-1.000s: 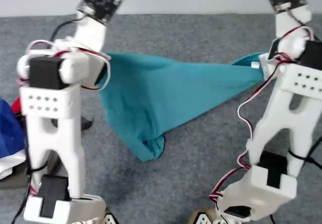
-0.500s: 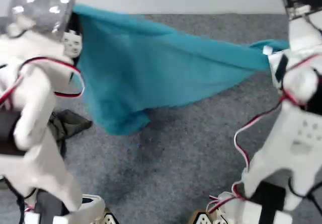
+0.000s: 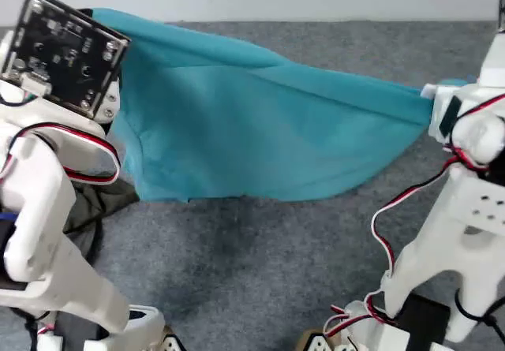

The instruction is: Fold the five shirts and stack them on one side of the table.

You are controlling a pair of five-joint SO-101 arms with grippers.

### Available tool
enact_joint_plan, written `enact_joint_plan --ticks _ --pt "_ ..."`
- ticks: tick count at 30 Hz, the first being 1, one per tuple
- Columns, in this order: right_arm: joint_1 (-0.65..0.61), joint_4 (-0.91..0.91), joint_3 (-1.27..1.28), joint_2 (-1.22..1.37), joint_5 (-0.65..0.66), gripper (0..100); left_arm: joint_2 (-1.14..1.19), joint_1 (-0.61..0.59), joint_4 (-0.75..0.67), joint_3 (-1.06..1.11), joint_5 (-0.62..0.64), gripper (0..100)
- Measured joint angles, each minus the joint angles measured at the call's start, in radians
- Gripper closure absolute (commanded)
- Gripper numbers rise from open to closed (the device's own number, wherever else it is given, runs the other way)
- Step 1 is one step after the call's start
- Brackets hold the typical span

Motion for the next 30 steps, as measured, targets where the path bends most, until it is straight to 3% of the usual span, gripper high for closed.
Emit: enact_joint_plan --ticks 4,15,23,30 --pt "0.028 0.002 0.014 0.005 -0.015 98.9 -0.021 -0.055 0.000 0.049 -0.005 99" --pt "-0.020 -0.006 0.014 0.003 -0.017 98.9 -0.021 -0.054 -0.015 0.167 -0.005 99" --pt "-0.051 -0.008 0.183 0.003 0.040 98.9 -0.028 0.044 -0.002 0.470 -0.005 99" --pt "0.052 -0.009 0.394 0.003 0.095 98.9 -0.032 0.169 -0.002 0.786 -0.005 98"
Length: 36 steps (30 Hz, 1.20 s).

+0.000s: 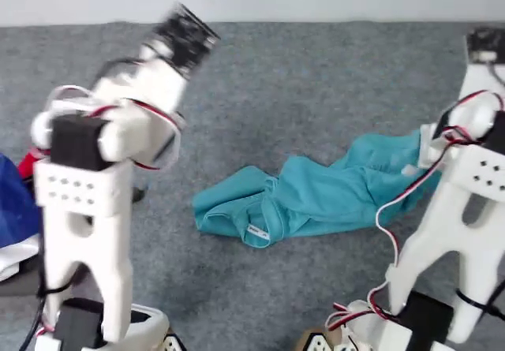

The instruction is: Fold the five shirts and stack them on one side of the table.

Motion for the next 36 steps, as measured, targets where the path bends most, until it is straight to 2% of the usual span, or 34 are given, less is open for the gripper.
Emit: enact_joint_plan --ticks 4,9,15,26,36 --pt "0.057 0.005 0.106 0.000 0.080 98.9 0.052 0.089 0.000 0.107 0.000 98" --pt "0.078 0.005 0.252 0.000 0.140 98.9 0.238 0.164 0.000 0.078 0.051 93" --pt "0.081 0.005 0.370 0.000 0.149 98.9 0.502 0.242 -0.002 -0.132 0.114 90" --pt "0.081 -0.017 0.488 0.000 0.152 98.9 0.976 0.354 0.000 -0.598 0.121 89" --pt "0.081 -0.043 0.509 0.000 0.152 98.9 1.191 0.397 0.000 -0.792 0.121 87"
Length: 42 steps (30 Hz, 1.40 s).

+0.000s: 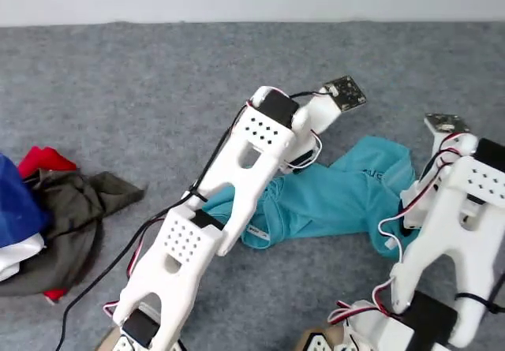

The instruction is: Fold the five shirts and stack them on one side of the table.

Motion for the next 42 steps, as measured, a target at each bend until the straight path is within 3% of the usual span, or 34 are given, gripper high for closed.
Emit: enact_joint_plan --ticks 17,22,30,42 --pt "0.000 0.000 0.000 0.000 0.000 98.9 0.173 0.041 -0.008 -0.018 0.002 88" --pt "0.000 0.000 0.000 0.000 0.000 98.9 0.173 0.075 -0.003 -0.018 0.000 99" --pt "0.000 0.000 0.000 0.000 0.000 98.9 0.175 0.095 -0.003 -0.098 0.000 99" --pt "0.000 0.000 0.000 0.000 0.000 98.9 -0.166 -0.002 -0.002 -0.077 0.000 99"
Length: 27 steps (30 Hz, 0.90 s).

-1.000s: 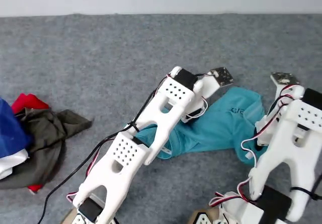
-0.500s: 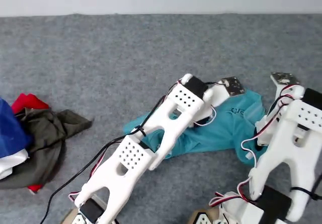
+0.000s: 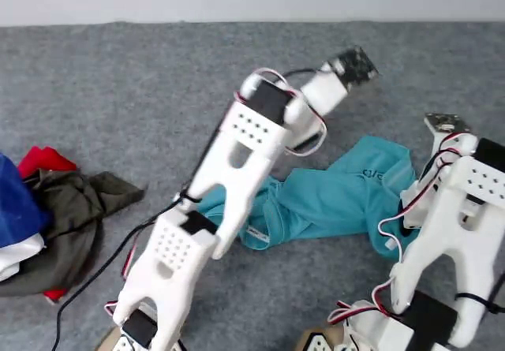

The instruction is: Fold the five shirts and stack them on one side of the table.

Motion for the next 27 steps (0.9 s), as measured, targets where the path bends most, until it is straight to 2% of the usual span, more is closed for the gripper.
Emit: enact_joint_plan --ticks 5,9,13,27 --pt "0.000 0.000 0.000 0.000 0.000 98.9 -0.103 0.003 0.000 0.160 0.000 97" --pt "0.000 0.000 0.000 0.000 0.000 98.9 -0.097 0.003 0.000 0.273 0.002 87" --pt "0.000 0.000 0.000 0.000 0.000 98.9 -0.018 0.003 0.000 0.279 0.021 81" --pt "0.000 0.000 0.000 0.000 0.000 98.9 0.189 0.049 -0.153 0.282 0.044 81"
